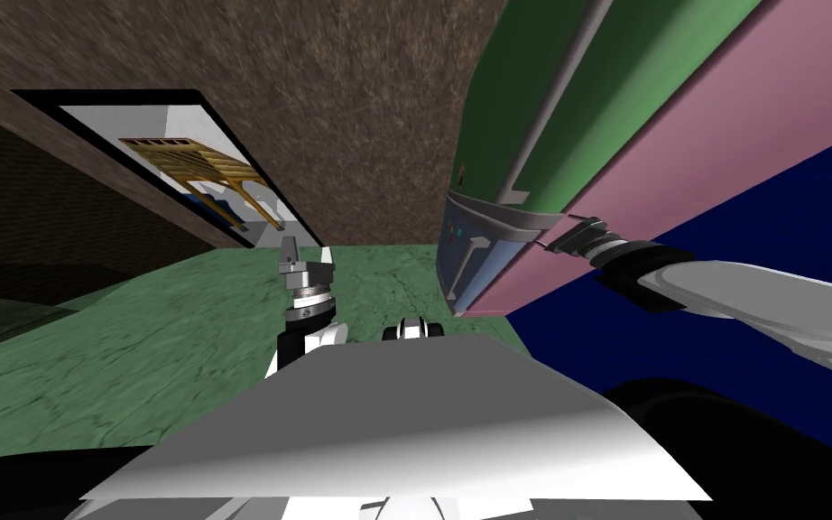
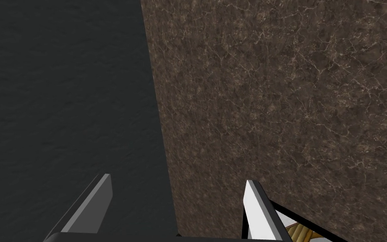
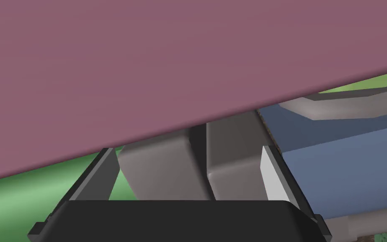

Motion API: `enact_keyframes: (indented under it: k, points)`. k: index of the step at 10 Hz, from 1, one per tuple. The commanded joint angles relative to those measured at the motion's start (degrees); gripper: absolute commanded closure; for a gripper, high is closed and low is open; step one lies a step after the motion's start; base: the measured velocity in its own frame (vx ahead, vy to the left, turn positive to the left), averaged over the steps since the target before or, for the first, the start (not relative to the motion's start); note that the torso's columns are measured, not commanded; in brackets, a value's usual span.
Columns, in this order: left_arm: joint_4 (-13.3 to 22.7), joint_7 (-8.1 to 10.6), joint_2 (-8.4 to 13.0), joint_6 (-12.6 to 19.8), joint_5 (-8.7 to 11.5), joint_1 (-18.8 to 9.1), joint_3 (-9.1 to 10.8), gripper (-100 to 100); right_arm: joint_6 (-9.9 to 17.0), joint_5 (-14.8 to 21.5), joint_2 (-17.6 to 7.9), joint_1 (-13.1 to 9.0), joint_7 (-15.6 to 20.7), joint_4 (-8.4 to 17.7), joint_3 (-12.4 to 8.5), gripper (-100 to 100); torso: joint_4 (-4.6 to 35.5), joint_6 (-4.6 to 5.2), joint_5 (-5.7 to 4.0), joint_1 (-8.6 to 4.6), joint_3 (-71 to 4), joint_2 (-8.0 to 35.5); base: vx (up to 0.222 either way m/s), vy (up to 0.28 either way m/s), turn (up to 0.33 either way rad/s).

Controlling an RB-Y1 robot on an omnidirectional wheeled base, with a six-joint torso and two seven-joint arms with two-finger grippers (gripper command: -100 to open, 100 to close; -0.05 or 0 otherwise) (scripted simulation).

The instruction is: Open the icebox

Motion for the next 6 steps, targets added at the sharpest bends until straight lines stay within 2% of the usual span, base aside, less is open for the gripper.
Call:
enact_keyframes:
  k: [1, 2, 4, 5, 6]
  points:
    - [0.0, 0.0, 0.0, 0.0, 0.0, 0.0, 0.01, 0, 2.22, 1.65, -3.09, -0.02, 0.52, 0.89, -1.39, -100, -0.06, 0.06, -0.08, -0.21, -0.08, -0.13, -0.014, 0.096, 0.045]
    - [0.0, 0.0, 0.01, 0.0, 0.0, 0.0, 0.01, 0, 2.82, 2.63, -4.32, 0.17, 0.84, 1.48, -2.06, -100, -0.09, 0.05, -0.16, -0.34, -0.14, -0.23, -0.024, 0.138, 0.069]
    - [0.0, 0.0, 0.01, 0.0, 0.0, 0.01, 0.01, 0, 2.82, 2.63, -4.32, 0.17, 0.84, 1.48, -2.06, -100, -0.11, -0.1, 0.03, -0.1, -0.31, -0.42, -0.007, 0.062, 0.018]
    - [0.0, 0.0, 0.01, 0.0, 0.0, 0.01, 0.01, 0, 3.37, 3.5, -5.43, 0.35, 1.13, 1.99, -2.67, -100, -0.16, -0.07, -0.11, -0.3, -0.3, -0.44, 0.005, 0.041, 0.031]
    - [0.0, 0.0, 0.01, 0.0, 0.0, 0.01, 0.01, 0, 3.37, 3.5, -5.43, 0.35, 1.13, 1.99, -2.67, -100, -0.18, -0.24, -0.09, -0.28, -0.39, -0.56, 0.007, 0.049, 0.025]
